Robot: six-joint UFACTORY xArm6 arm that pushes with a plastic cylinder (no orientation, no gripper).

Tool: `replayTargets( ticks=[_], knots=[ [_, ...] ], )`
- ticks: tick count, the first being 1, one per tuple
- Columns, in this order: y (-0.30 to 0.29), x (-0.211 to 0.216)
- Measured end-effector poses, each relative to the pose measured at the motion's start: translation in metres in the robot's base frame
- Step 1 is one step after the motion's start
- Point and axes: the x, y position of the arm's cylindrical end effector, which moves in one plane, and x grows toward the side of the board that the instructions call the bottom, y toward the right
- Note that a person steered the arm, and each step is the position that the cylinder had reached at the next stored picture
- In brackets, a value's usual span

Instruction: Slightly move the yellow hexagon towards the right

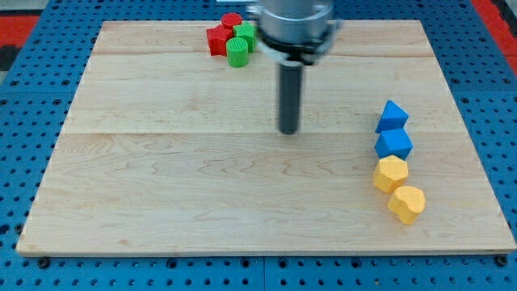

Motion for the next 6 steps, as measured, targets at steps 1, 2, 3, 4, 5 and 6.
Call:
replayTargets(
  ticks=[1,2,3,4,5,6],
  knots=[
    [0.074,0.000],
    [0.060,0.048],
    [0.073,0.085],
    [0.092,0.091],
    [0.099,0.086],
    [0.098,0.044]
  ],
)
